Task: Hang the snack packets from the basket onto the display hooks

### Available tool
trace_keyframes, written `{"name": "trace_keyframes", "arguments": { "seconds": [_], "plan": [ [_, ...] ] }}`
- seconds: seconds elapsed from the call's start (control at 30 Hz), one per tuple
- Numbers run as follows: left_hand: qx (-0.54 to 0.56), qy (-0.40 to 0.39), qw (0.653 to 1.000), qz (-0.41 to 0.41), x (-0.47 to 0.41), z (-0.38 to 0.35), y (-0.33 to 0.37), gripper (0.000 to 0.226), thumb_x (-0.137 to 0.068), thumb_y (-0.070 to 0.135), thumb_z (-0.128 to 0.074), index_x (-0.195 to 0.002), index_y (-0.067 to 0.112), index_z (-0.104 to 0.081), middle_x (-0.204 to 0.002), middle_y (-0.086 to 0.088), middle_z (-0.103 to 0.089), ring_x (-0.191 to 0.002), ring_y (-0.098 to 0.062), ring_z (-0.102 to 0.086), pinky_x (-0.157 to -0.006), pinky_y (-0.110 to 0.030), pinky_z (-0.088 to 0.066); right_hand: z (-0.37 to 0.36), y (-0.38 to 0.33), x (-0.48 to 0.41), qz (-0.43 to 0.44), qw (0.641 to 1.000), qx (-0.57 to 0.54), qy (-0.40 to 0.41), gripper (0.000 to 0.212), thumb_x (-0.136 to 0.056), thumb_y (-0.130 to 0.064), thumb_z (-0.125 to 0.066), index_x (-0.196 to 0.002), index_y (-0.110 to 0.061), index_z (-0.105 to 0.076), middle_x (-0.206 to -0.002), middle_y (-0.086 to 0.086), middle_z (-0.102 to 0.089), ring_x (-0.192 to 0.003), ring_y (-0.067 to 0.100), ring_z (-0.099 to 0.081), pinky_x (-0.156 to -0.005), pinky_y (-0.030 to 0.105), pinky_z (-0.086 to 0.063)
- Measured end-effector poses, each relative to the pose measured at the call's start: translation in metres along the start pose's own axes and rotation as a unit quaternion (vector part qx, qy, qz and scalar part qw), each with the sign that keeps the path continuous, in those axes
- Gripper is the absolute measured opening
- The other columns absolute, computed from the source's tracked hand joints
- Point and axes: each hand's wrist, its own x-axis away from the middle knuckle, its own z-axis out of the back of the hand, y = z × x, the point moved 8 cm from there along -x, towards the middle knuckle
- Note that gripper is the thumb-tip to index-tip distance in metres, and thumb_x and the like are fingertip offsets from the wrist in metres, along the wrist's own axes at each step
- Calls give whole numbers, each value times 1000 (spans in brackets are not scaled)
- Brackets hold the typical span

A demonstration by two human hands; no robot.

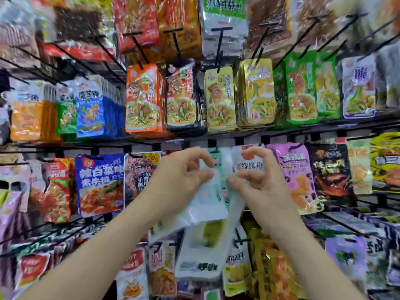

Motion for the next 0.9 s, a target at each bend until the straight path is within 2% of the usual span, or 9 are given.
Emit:
{"name": "trace_keyframes", "arguments": {
  "seconds": [0.1, 0.2, 0.27, 0.33, 0.37, 0.5, 0.63, 0.77, 0.9],
  "plan": [
    [9, 57, 998, -16, -13, 7, -6, 17, -87, 19, -69, -88, 35, -65, -79, -1, -67, -70, -15, -59, -68, -32, -47, -8, 7, -18, 12, 1000, -14, -21, 28, -85, -6, -71, -92, -30, -60, -88, -4, -66, -72, 17, -62, -57, 22, -47],
    [-60, 103, 992, -42, -19, 7, -10, 17, -90, 22, -64, -97, 37, -69, -81, 8, -70, -64, -4, -58, -61, -21, -46, -4, 17, -39, 16, 998, -30, 43, 24, -80, 1, -72, -74, -22, -68, -64, -16, -63, -59, 3, -51, -55, 15, -41],
    [-130, 128, 980, -86, -22, 3, -7, 20, -90, 25, -59, -100, 32, -74, -80, 4, -72, -64, -6, -63, -59, -28, -51, 1, 23, -53, 13, 996, -36, 84, 24, -81, -2, -72, -71, -24, -72, -62, -15, -66, -59, 3, -55, -58, 16, -44],
    [-180, 141, 967, -115, -26, -2, -7, 28, -87, 23, -54, -105, 28, -75, -76, 1, -70, -67, -24, -65, -54, -36, -52, 2, 24, -64, 17, 994, -24, 101, 23, -83, -6, -72, -74, -28, -73, -69, -12, -71, -67, 5, -63, -64, 20, -50],
    [-197, 145, 962, -119, -29, -4, -8, 31, -87, 22, -52, -108, 27, -74, -76, 1, -68, -66, -26, -63, -52, -38, -51, 2, 24, -69, 19, 994, -16, 105, 23, -83, -7, -72, -76, -28, -73, -72, -11, -72, -70, 5, -64, -66, 21, -51],
    [-251, 137, 951, -119, -38, -12, -13, 39, -85, 17, -49, -117, 26, -69, -80, 0, -64, -65, -30, -62, -48, -38, -50, 2, 32, -78, 9, 993, 19, 119, 16, -85, -11, -71, -85, -26, -75, -81, -11, -73, -76, 4, -67, -70, 22, -53],
    [-263, 130, 949, -116, -41, -15, -15, 44, -81, 13, -52, -120, 27, -68, -81, 0, -62, -64, -31, -60, -47, -39, -49, 3, 35, -79, 3, 990, 67, 126, 11, -86, -12, -71, -94, -17, -77, -80, -10, -72, -72, 19, -67, -69, 37, -55],
    [-253, 124, 952, -118, -38, -19, -22, 45, -81, 15, -47, -119, 27, -69, -78, -1, -60, -62, -31, -58, -45, -34, -44, 0, 27, -78, 48, 985, 132, 103, 15, -86, -10, -70, -98, -15, -77, -94, -4, -74, -89, 8, -66, -83, 24, -52],
    [-262, 78, 960, -67, -42, -29, -39, 42, -96, 16, -48, -131, 37, -58, -90, 0, -60, -77, -31, -59, -57, -37, -45, -5, 33, -76, 41, 981, 171, 80, 21, -86, -12, -70, -106, -16, -74, -97, -8, -68, -85, 4, -59, -87, 25, -50]
  ]
}}
